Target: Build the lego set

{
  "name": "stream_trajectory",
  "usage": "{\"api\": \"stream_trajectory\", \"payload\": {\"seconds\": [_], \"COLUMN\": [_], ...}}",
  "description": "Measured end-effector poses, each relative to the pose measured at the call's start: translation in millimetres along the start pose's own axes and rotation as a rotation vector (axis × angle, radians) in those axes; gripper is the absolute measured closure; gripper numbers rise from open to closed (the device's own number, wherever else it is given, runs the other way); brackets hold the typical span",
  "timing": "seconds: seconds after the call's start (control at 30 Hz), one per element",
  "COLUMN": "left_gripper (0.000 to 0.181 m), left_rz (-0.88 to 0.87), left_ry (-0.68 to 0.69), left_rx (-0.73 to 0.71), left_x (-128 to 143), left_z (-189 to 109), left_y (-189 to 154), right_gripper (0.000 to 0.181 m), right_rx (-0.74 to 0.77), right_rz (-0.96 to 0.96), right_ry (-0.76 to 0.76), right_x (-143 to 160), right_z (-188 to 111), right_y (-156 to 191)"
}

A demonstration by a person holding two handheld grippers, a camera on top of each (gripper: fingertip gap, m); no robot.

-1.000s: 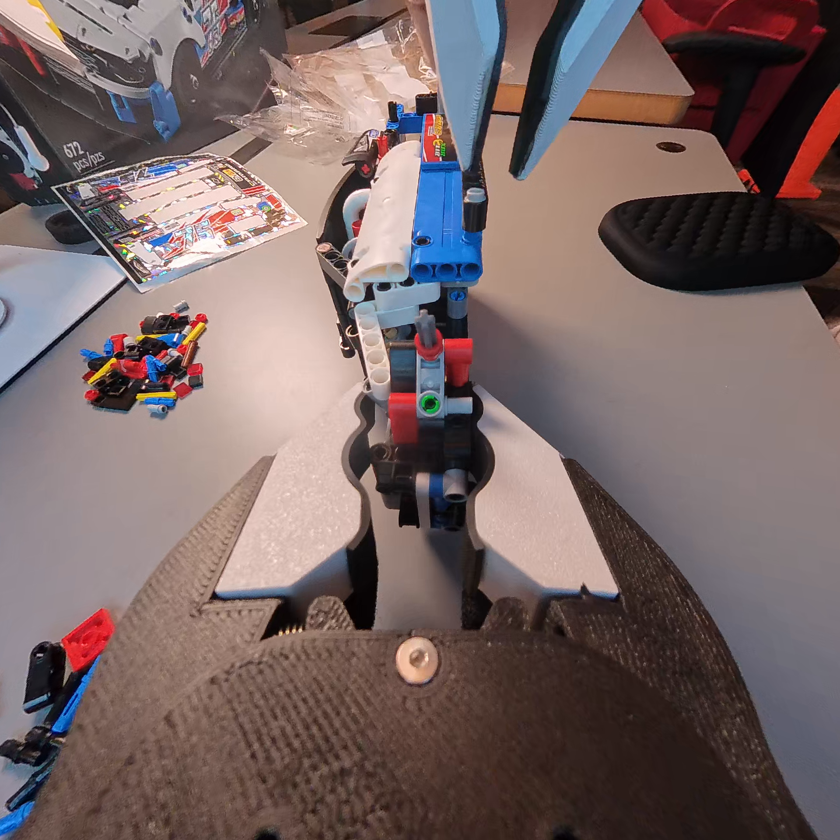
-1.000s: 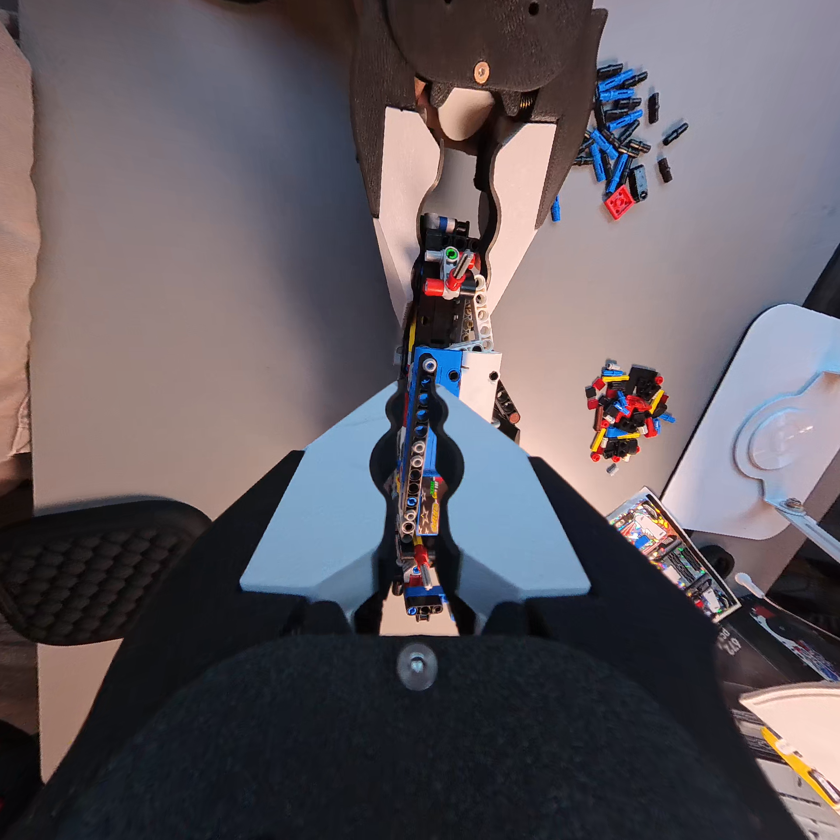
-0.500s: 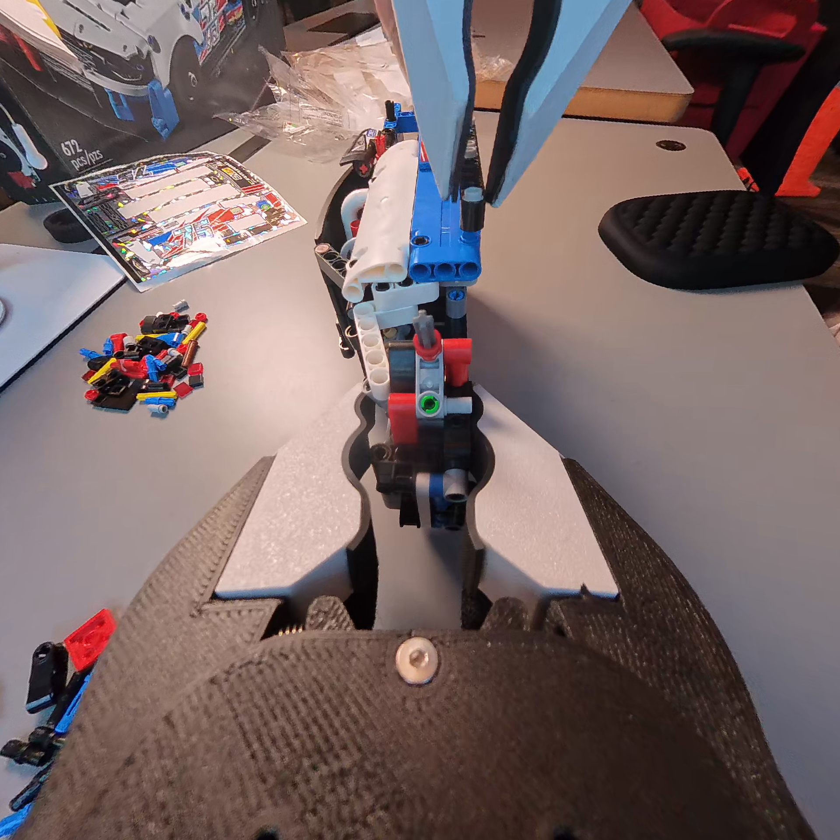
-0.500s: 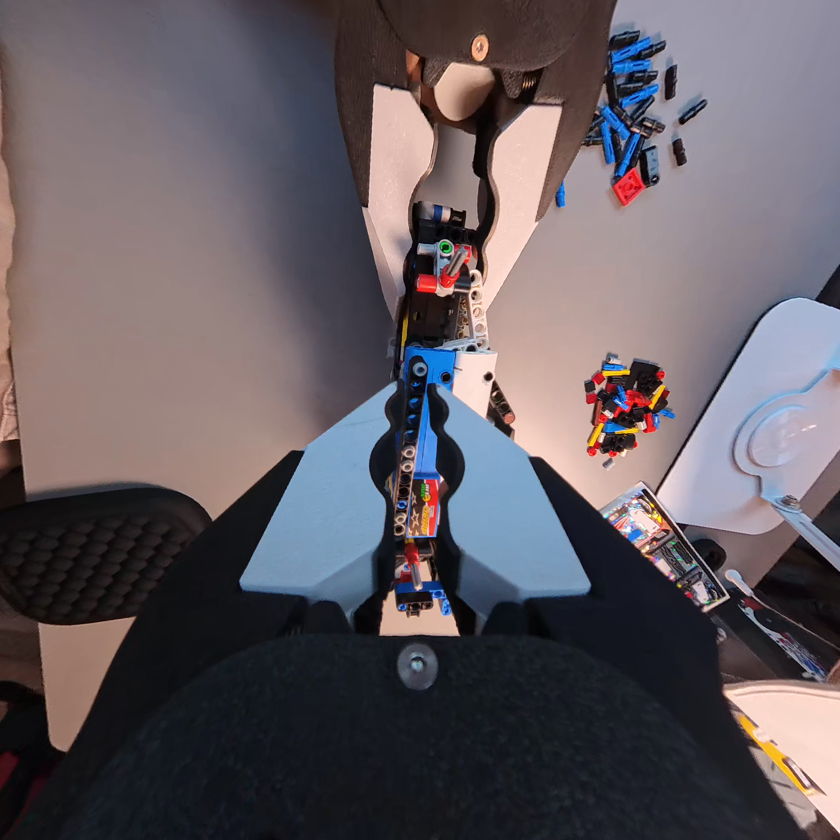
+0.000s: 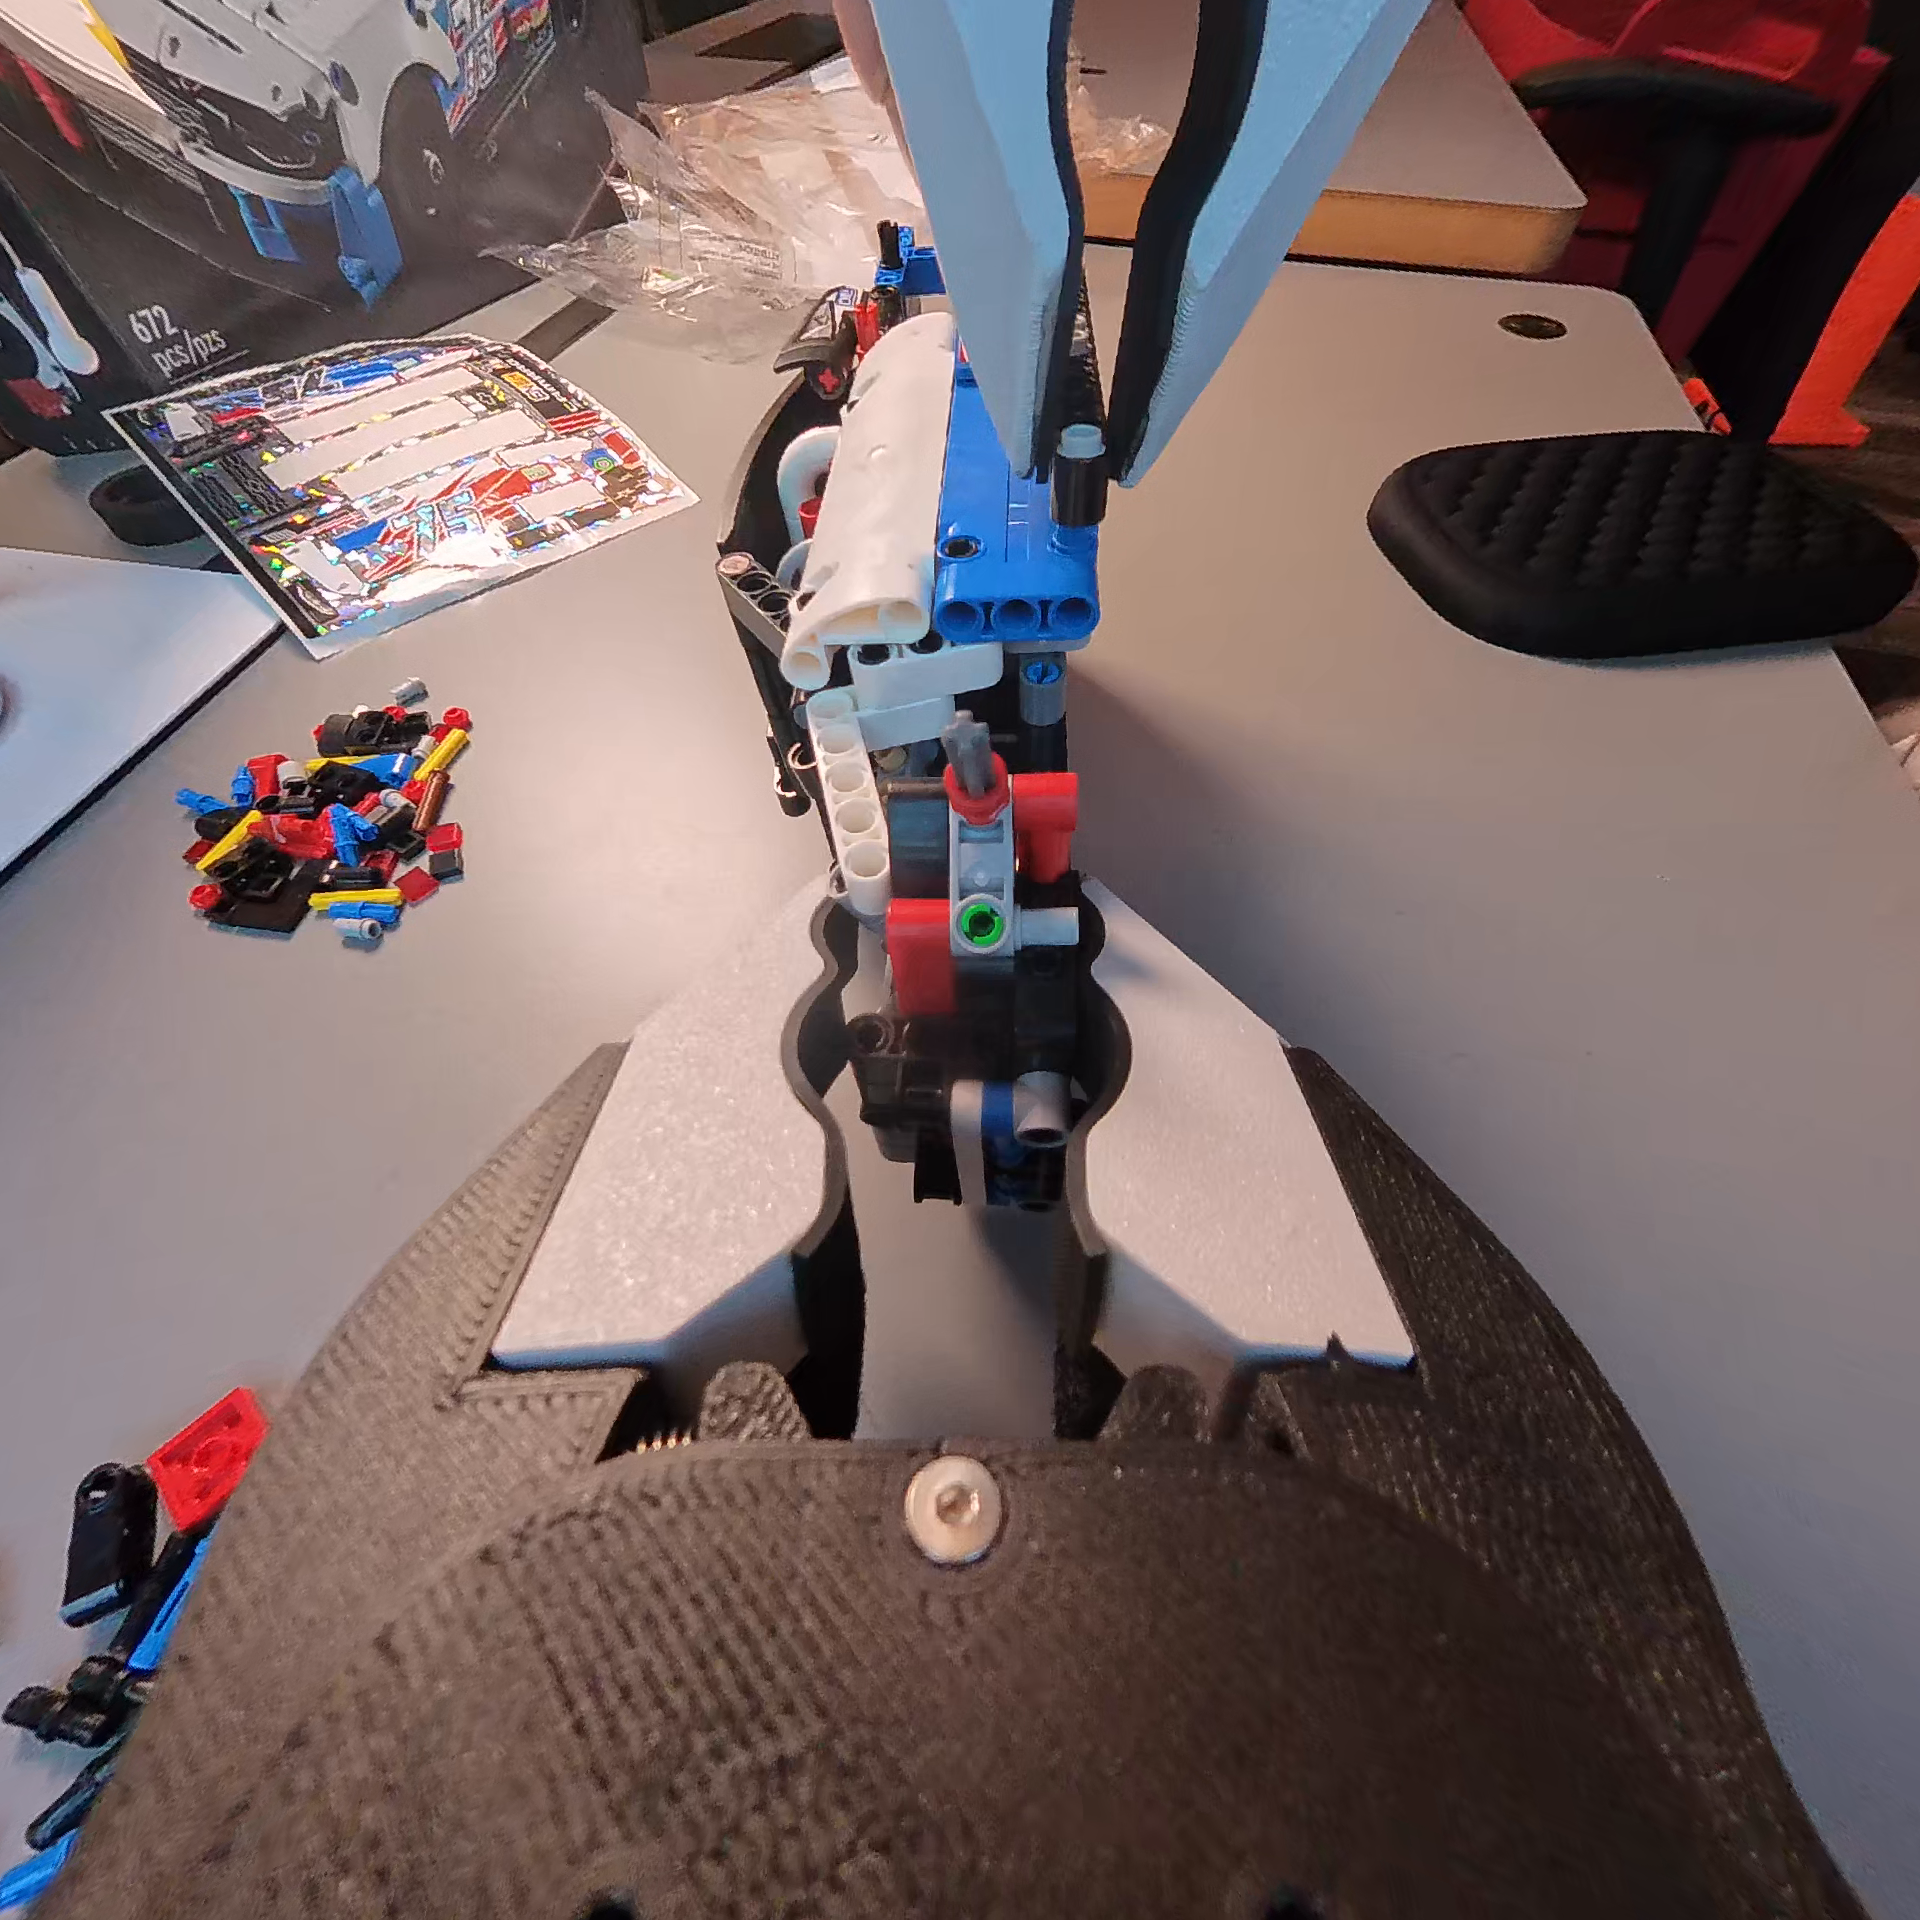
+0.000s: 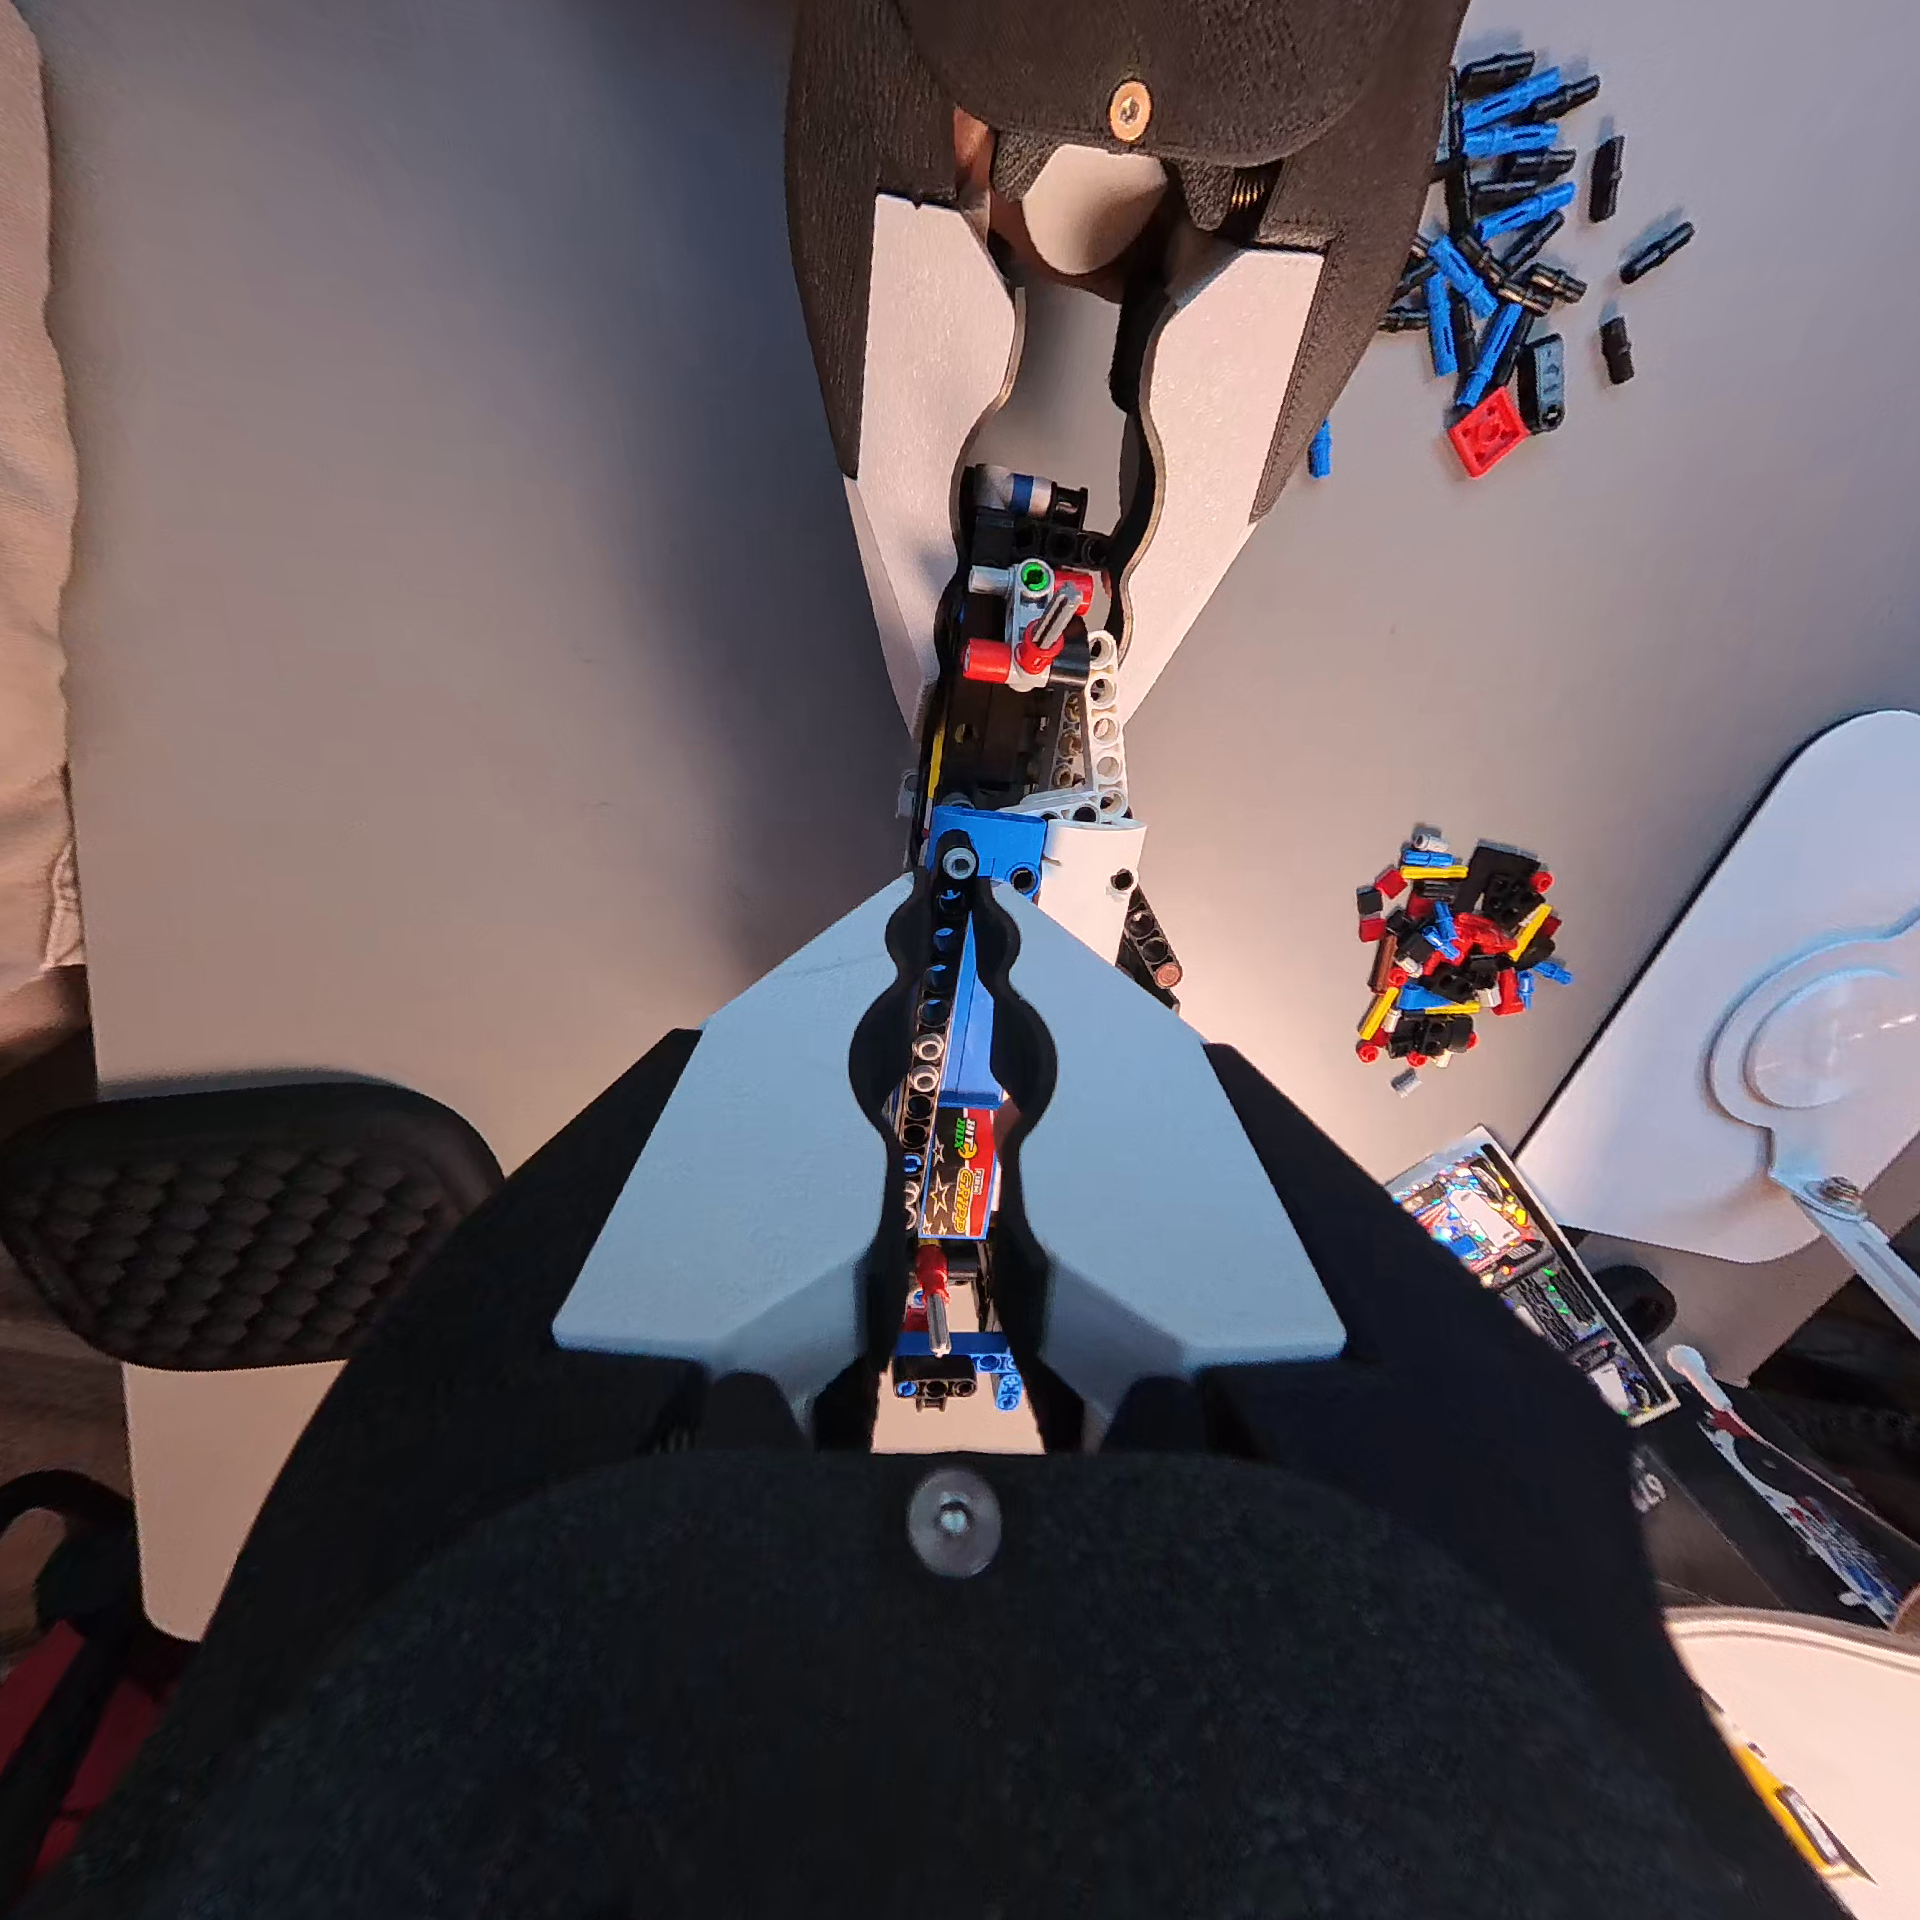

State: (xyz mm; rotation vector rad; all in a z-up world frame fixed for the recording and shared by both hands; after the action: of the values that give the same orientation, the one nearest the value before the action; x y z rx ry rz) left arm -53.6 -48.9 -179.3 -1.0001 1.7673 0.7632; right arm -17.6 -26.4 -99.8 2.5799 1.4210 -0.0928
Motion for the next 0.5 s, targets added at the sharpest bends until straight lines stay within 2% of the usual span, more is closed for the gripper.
{"api": "stream_trajectory", "payload": {"seconds": [0.17,0.5], "left_gripper": [0.144,0.144], "left_rz": [-0.009,-0.014], "left_ry": [0.005,0.021], "left_rx": [0.0,-0.01], "left_x": [0.2,1.1], "left_z": [0.2,0.5], "left_y": [0.4,-1.3], "right_gripper": [0.177,0.177], "right_rx": [-0.012,-0.016], "right_rz": [0.01,0.01], "right_ry": [0.008,0.159], "right_x": [-0.1,-3.6], "right_z": [0.5,3.6], "right_y": [-2.2,-2.5]}}
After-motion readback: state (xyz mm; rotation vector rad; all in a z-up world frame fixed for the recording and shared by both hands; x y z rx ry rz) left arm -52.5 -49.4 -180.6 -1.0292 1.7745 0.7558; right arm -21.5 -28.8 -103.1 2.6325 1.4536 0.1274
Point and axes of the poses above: each gripper's, where its closed fingertips meet, z out along the fingers, x out of its underside, y = z × x across the jaws, the point moved 3 cm from there along -z, back along the fingers, and after that the axes turned 11 degrees about -x, right-handed, at the moved point
